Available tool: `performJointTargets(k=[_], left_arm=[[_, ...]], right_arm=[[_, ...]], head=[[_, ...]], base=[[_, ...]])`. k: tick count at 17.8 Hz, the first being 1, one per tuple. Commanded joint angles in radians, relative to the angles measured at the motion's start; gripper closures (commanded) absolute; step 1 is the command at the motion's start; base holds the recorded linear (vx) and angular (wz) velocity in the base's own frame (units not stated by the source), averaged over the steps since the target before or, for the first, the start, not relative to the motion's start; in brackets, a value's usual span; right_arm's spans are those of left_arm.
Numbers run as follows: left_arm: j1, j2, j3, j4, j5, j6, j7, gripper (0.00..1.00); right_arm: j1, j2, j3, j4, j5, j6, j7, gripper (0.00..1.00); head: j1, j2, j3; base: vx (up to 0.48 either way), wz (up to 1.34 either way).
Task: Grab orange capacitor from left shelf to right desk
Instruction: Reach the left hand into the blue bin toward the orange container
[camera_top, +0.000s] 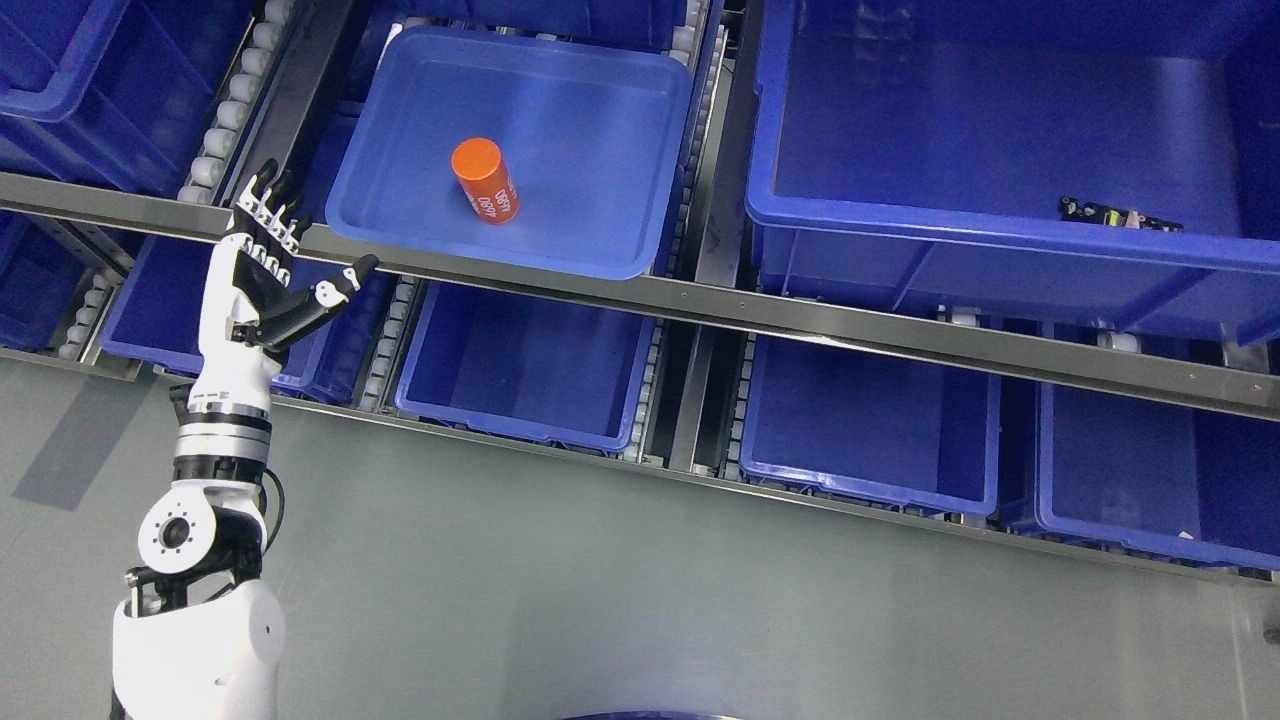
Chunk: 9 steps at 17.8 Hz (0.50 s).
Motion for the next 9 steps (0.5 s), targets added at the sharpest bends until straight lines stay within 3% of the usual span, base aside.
performJointTargets(k=[1,5,9], left_arm=[[-0.007,0.017,0.015,-0.001,0.000,-0.010,-0.001,0.00],[-0.033,0.017,0.002,0.022,0.000,-0.002,-0.029,0.00],[-0.185,0.017,-0.005,0.222,-0.018,-0.008,-0.081,0.00]], right_arm=[[0.021,-0.017,-0.012,-0.017,0.006,0.000,0.000,0.00],[0.021,-0.017,-0.012,-0.017,0.006,0.000,0.000,0.00],[0.021,-0.017,-0.012,-0.017,0.006,0.000,0.000,0.00]], head=[[0.0000,0.000,0.000],[0.0000,0.000,0.000],[0.0000,0.000,0.000]], base=[[0.000,0.00],[0.000,0.00],[0.000,0.00]])
